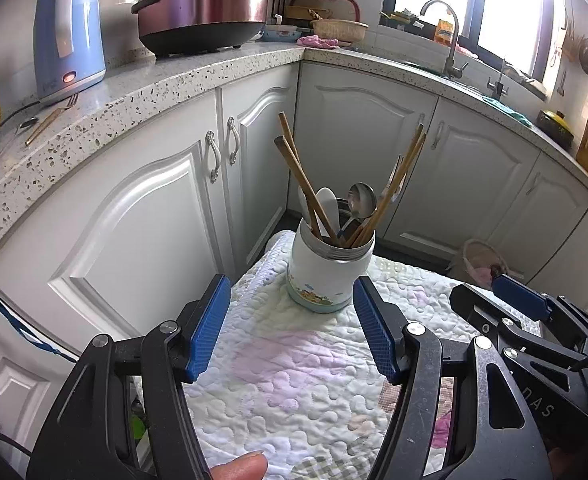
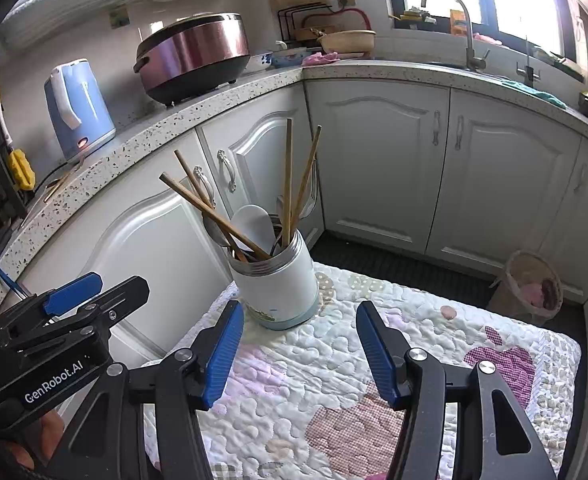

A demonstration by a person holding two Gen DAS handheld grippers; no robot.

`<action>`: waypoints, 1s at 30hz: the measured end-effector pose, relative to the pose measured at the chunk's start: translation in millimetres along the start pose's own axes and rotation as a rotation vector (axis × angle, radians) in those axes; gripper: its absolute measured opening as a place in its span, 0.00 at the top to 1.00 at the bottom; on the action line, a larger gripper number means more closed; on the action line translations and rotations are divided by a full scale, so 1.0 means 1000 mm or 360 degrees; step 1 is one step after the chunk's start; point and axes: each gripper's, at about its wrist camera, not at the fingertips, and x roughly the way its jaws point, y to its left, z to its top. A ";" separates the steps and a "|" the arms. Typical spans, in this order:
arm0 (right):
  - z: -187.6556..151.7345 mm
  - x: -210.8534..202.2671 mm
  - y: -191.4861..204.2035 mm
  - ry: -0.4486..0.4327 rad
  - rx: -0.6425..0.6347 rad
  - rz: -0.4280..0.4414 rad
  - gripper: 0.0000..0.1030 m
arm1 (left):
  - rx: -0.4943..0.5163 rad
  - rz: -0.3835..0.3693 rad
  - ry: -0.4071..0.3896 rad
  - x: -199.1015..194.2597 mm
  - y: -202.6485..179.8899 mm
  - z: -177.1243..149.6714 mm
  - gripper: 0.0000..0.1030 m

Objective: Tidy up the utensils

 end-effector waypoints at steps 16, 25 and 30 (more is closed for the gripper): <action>-0.002 0.003 0.004 0.0027 -0.0021 0.0010 0.44 | 0.0016 0.0037 -0.0006 -0.001 0.001 -0.001 0.38; -0.004 0.004 0.005 0.0038 -0.0028 0.0014 0.44 | 0.0026 0.0045 0.0001 0.001 -0.001 -0.003 0.38; -0.005 0.005 0.007 0.0044 -0.0031 0.0015 0.44 | 0.0028 0.0050 0.0004 0.002 -0.002 -0.003 0.38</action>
